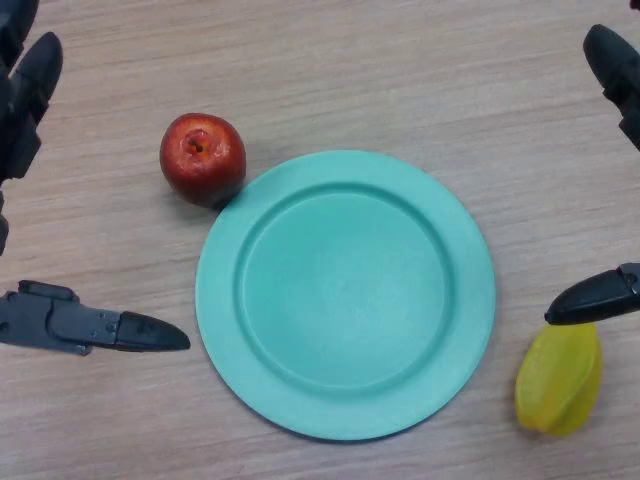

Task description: Pick up the red apple and place it on the plate

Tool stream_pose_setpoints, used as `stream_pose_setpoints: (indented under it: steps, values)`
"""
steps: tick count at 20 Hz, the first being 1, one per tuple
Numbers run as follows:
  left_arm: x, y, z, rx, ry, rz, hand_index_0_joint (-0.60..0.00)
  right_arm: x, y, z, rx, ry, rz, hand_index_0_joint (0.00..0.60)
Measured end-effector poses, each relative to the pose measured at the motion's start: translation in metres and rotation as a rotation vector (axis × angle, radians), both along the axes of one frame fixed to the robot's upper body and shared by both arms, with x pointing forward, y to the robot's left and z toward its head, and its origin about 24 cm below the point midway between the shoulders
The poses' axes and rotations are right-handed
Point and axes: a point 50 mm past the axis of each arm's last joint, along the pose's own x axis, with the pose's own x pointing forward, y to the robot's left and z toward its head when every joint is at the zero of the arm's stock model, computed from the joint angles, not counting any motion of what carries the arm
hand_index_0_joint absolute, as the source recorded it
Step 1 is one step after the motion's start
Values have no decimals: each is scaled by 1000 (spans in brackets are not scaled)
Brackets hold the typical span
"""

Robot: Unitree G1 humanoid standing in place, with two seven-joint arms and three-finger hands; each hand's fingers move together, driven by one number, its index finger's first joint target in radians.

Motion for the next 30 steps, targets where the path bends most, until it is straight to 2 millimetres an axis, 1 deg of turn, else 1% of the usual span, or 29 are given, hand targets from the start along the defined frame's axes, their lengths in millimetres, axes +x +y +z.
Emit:
stream_pose_setpoints:
  steps: [3, 5, 7, 10, 13, 14, 16, 18, 21, 25, 27, 28, 29, 30]
  values:
    - [2, -3, -3, -8, 10, -10, 0, 3, -2, -3, 7, 20, -10, 0]
    - [9, -2, -6, -21, 26, -22, 0, 3, -2, -3, 7, 20, -10, 0]
    - [22, 4, -7, -5, 55, -7, 0, 3, -2, -3, 7, 19, -10, 0]
    - [56, 9, -13, -12, 103, 73, 0, 2, -4, -3, 8, 21, -18, 0]
    - [89, 4, -23, 49, 167, 111, 0, 2, -7, -3, 15, 17, -37, 0]
    - [101, 0, -29, 60, 192, 120, 0, 1, -8, -2, 31, 16, -34, 0]
    - [119, -8, -39, 89, 207, 153, 0, 1, -9, -1, 19, 14, -38, 0]
    - [133, -15, -45, 131, 206, 195, 0, 1, -9, -1, 21, 13, -39, 0]
    - [149, -17, -57, 169, 227, 270, 0, 0, -12, 0, 23, 10, -53, 0]
    - [164, -24, -77, 217, 320, 271, 0, -2, -20, 3, 20, -5, -83, 0]
    - [172, -27, -89, 282, 377, 265, 0, -3, -26, 5, 32, -32, -103, 0]
    - [174, -31, -93, 299, 389, 249, -100, -4, -28, 5, 34, -38, -115, 0]
    - [174, -32, -94, 298, 386, 244, -200, -5, -30, 5, 34, -38, -123, 0]
    - [175, -33, -91, 303, 367, 239, -351, -5, -31, 5, 35, -36, -128, 0]
